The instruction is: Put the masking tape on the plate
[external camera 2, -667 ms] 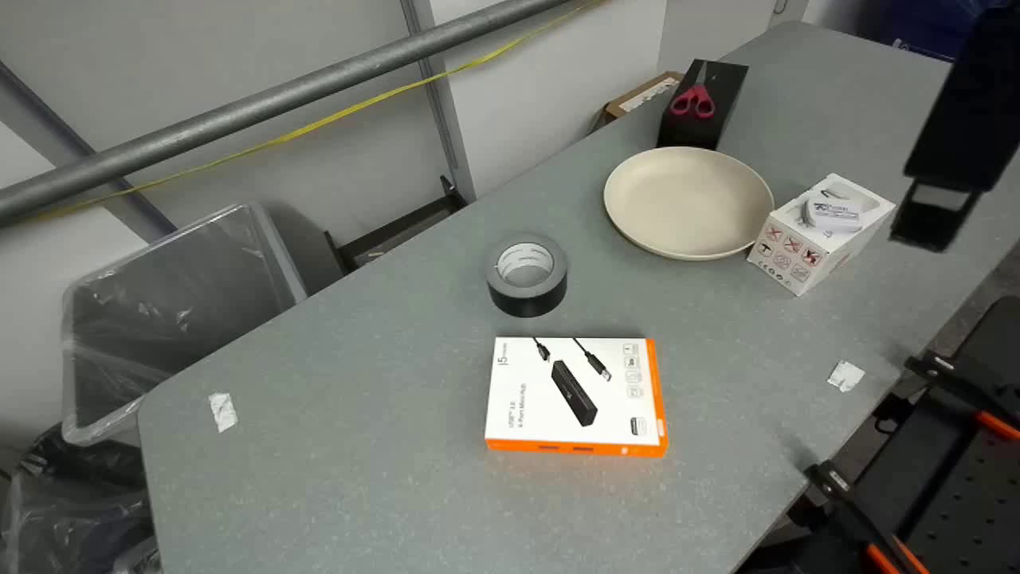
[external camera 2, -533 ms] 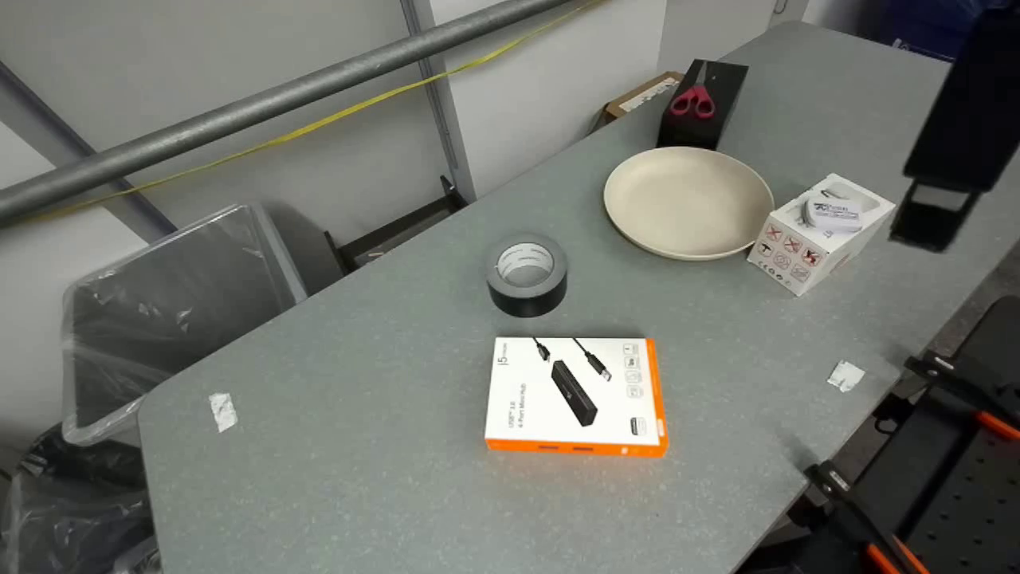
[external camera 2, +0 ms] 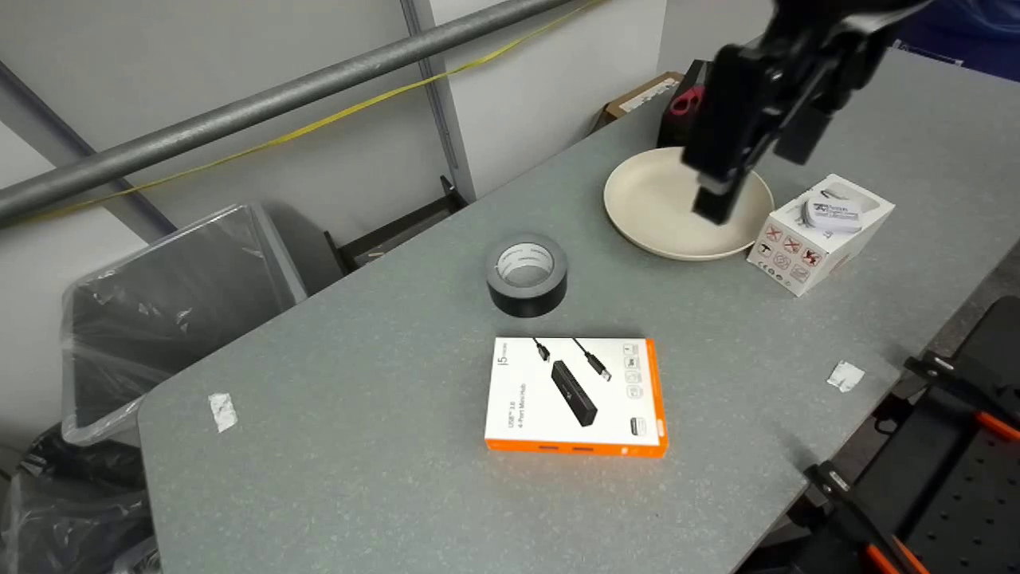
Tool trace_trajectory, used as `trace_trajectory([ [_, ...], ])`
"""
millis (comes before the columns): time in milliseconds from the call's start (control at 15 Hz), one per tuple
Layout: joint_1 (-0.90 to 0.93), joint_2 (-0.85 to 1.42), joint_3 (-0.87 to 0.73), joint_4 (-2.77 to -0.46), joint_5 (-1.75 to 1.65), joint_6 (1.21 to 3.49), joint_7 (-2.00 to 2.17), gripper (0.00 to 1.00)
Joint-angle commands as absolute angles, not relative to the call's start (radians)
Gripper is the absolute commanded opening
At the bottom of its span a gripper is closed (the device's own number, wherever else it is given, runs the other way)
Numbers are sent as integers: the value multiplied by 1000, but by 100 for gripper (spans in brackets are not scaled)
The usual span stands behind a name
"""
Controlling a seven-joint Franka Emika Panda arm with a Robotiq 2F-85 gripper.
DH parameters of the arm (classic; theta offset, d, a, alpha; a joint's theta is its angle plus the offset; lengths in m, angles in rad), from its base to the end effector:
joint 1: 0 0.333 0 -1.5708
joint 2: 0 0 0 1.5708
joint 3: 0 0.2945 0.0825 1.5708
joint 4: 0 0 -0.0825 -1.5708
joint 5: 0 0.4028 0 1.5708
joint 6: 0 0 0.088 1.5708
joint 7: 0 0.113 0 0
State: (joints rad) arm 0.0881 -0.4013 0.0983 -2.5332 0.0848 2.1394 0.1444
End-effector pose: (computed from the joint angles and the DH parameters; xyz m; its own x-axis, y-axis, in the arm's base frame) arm 0.4269 0.0830 0.3787 0.9999 -0.0111 0.0010 -0.0111 -0.9994 -0.0339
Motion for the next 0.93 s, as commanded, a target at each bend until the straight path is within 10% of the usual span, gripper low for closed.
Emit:
trace_trajectory([
  [0, 59, -146, 145, -2411, 36, 2265, 275, 100],
  [867, 66, 163, 102, -2262, -15, 2443, 403, 100],
])
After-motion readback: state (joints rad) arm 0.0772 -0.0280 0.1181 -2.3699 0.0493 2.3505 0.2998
